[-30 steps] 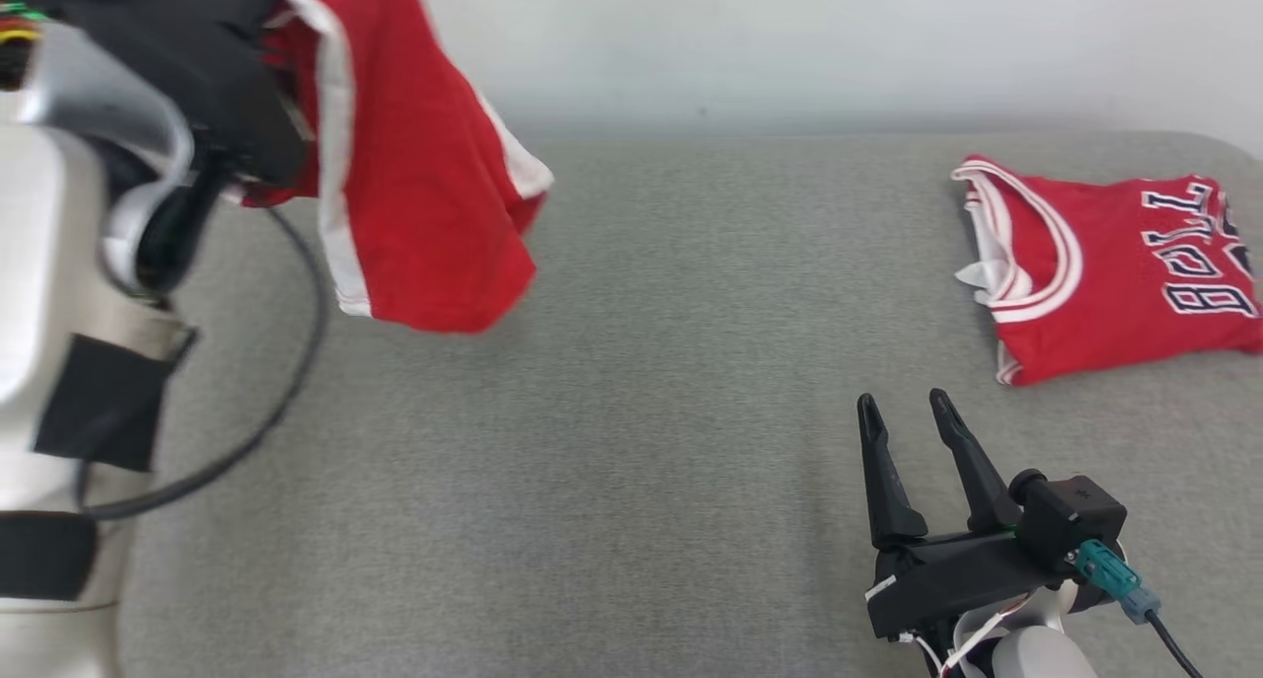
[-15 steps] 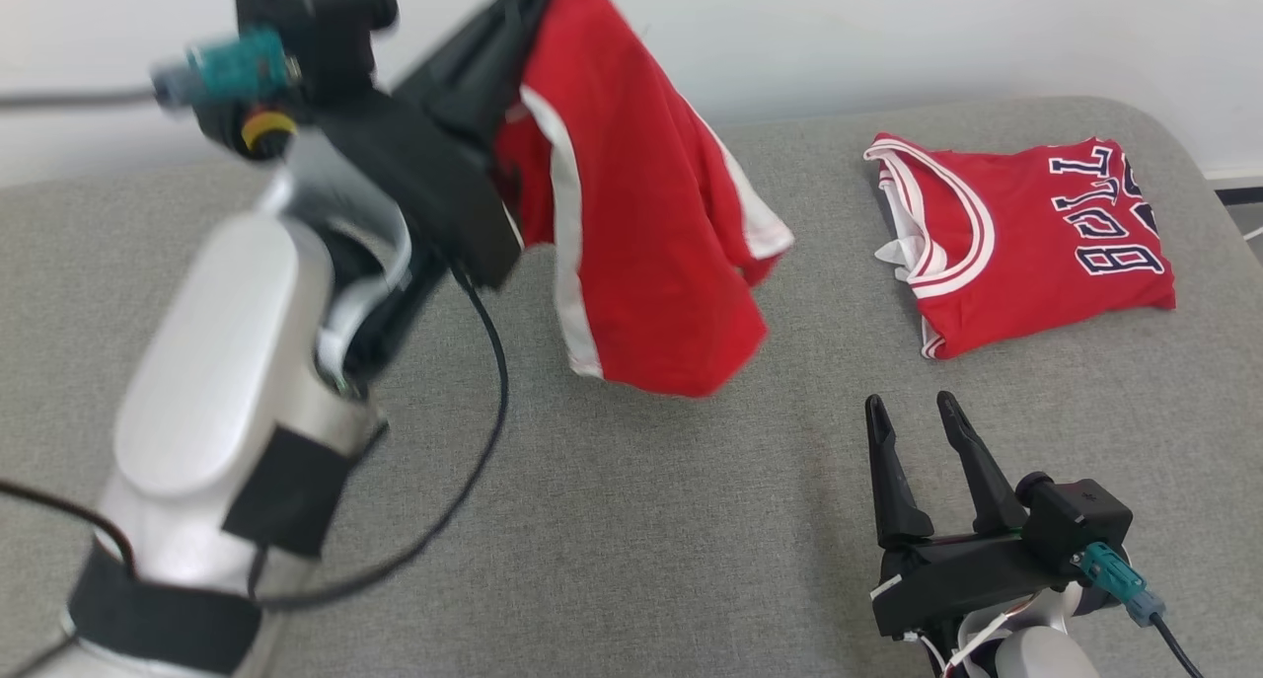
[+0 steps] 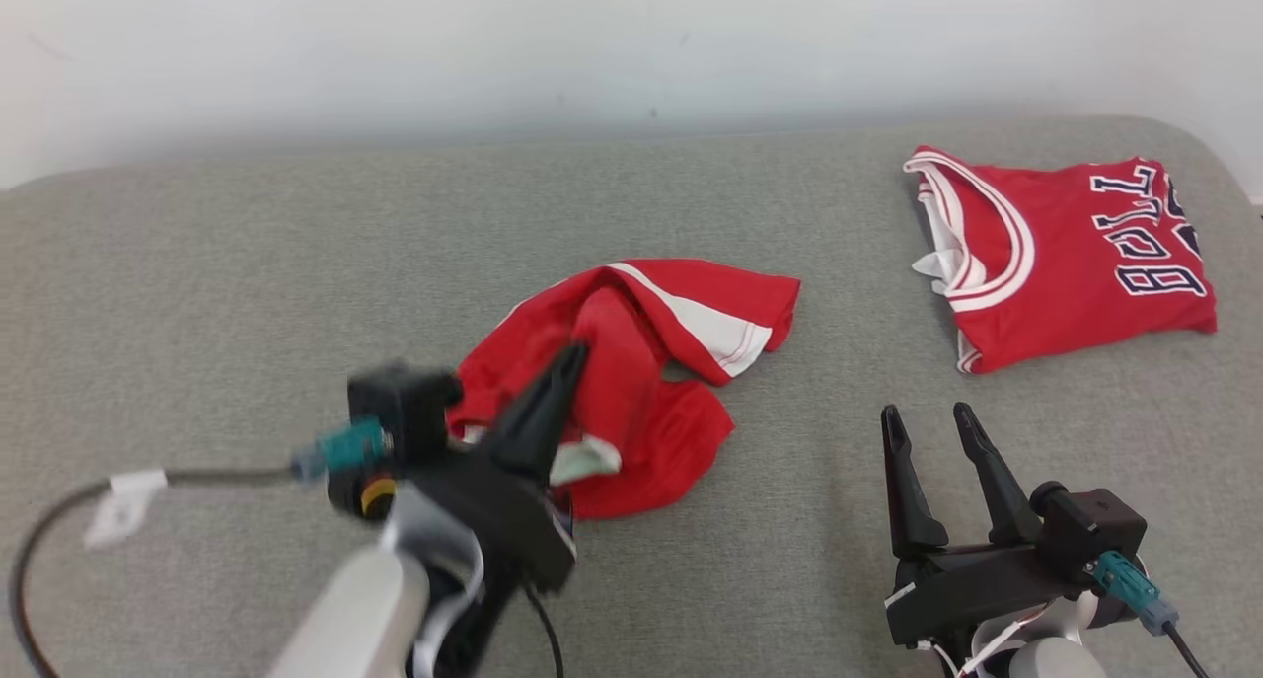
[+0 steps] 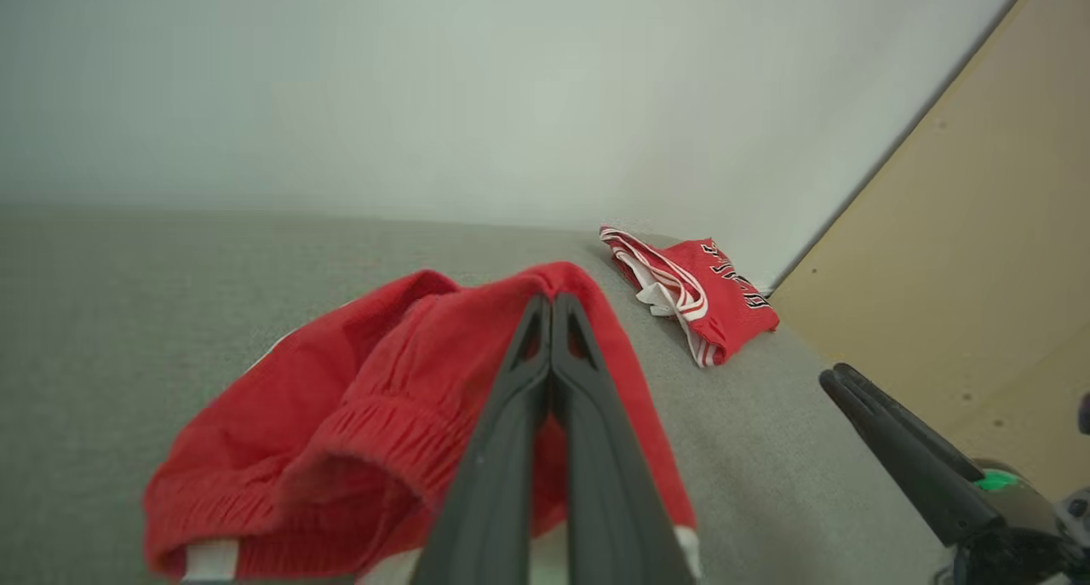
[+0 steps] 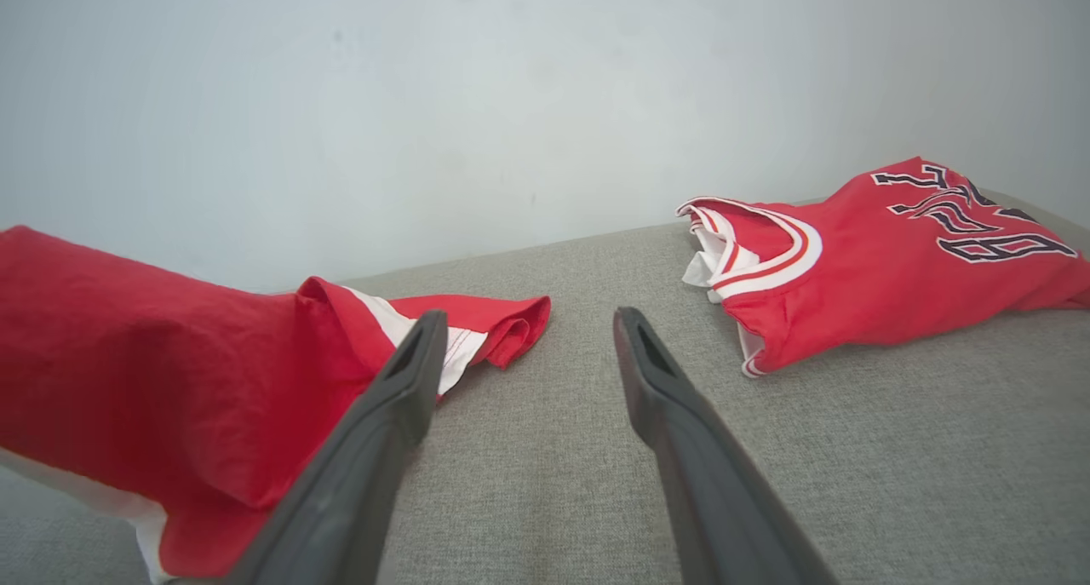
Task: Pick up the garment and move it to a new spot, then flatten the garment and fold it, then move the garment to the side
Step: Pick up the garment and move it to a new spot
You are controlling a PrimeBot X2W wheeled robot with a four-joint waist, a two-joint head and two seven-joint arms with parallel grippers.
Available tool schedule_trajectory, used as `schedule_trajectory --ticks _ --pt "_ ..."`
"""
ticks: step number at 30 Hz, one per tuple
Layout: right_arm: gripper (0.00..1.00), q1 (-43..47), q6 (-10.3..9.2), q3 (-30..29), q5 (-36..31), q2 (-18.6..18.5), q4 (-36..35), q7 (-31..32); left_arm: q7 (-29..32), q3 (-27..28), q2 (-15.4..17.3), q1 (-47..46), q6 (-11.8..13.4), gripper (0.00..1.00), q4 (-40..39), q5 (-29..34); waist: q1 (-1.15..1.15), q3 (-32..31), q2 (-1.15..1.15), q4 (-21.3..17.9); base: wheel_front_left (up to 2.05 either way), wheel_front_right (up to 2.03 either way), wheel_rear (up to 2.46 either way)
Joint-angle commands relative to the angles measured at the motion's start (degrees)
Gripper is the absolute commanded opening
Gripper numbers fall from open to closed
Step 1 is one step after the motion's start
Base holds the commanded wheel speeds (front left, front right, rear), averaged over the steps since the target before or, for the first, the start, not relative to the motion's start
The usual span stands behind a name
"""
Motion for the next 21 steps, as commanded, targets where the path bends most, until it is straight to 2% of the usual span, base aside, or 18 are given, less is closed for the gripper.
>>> schedule_trajectory --ticks 1,7,15,16,17,18,21 --pt "1.0 0.7 0.01 0.0 -0.6 0.0 -0.3 0.0 -0.6 -0.2 -0.1 1.4 0.2 0.0 -0.2 -0.2 0.0 -0.3 0.0 0.6 0.0 0.0 0.0" --pt "1.0 1.6 0.01 -0.7 -1.0 0.0 -0.9 0.9 -3.2 -1.1 -0.4 9.2 1.4 0.0 1.2 -1.3 0.0 -0.8 0.0 2.3 0.0 0.0 0.0" --pt "1.0 2.2 0.01 -0.7 -1.0 0.0 -1.6 1.8 -5.8 -5.1 -2.2 14.7 0.0 0.0 8.4 -5.3 0.0 -1.1 0.0 4.0 0.0 0.0 0.0" --pt "1.0 2.3 0.01 -0.7 -0.9 0.0 -1.7 1.9 -6.3 -5.6 -2.3 14.6 0.1 0.17 9.0 -5.3 0.0 -1.2 0.0 4.1 0.0 0.0 0.0" --pt "1.0 2.3 0.01 -0.7 -0.9 0.0 -1.7 1.9 -6.9 -6.1 -2.4 14.5 0.2 0.93 9.6 -5.1 0.0 -1.2 0.0 4.3 0.0 0.0 0.0" --pt "1.0 2.3 0.01 -0.7 -0.9 0.0 -1.7 1.9 -7.5 -6.3 -2.5 14.4 0.5 1.0 10.1 -5.1 0.0 -1.3 0.0 4.4 0.0 0.0 0.0" --pt "1.0 2.5 0.01 -0.8 -0.8 0.0 -1.9 1.9 -9.9 -6.6 -2.6 13.5 1.4 1.0 9.9 -3.7 0.0 -1.4 0.0 4.6 0.0 0.0 0.0"
